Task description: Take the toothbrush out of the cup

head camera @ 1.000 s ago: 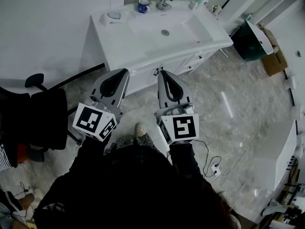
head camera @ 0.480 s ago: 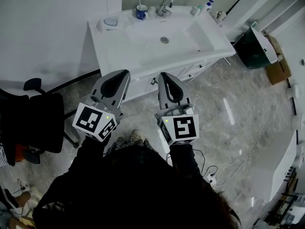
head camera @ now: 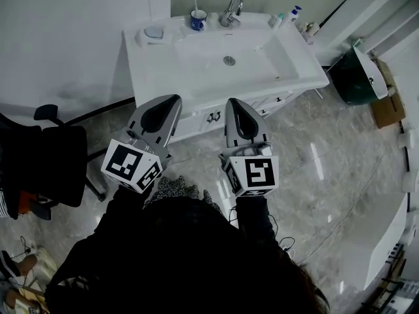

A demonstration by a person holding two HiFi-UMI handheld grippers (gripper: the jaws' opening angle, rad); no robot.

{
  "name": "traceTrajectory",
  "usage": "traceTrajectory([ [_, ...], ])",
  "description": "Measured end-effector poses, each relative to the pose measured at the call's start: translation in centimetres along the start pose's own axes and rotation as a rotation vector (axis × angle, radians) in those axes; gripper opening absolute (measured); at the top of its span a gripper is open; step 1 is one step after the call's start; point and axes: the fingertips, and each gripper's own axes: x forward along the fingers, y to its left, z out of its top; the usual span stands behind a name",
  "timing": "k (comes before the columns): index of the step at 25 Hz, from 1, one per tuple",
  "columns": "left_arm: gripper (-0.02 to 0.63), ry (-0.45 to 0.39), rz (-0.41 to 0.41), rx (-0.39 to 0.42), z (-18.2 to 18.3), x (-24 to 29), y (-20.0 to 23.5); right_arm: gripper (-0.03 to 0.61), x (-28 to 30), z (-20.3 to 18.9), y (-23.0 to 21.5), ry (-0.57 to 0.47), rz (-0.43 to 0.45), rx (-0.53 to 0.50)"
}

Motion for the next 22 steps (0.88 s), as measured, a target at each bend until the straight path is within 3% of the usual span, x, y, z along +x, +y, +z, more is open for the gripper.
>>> traceTrajectory([
  [5, 0.006, 0.013, 0.016, 0.005, -0.3, 0.7, 0.7, 0.005, 1.1, -1.1, -1.3, 0.040, -0.011, 0.025],
  [9, 0.006, 0.012, 0.034, 0.009, -0.2, 1.2, 1.9, 0.005, 2.5, -0.4, -1.3, -0.001, 0.005, 0.022],
  [22, 0.006, -0.003, 0.001, -0.011, -0.5, 6.2, 6.6, 0.005, 9.1, -1.6, -1.9, 0.031, 0.023, 0.007],
])
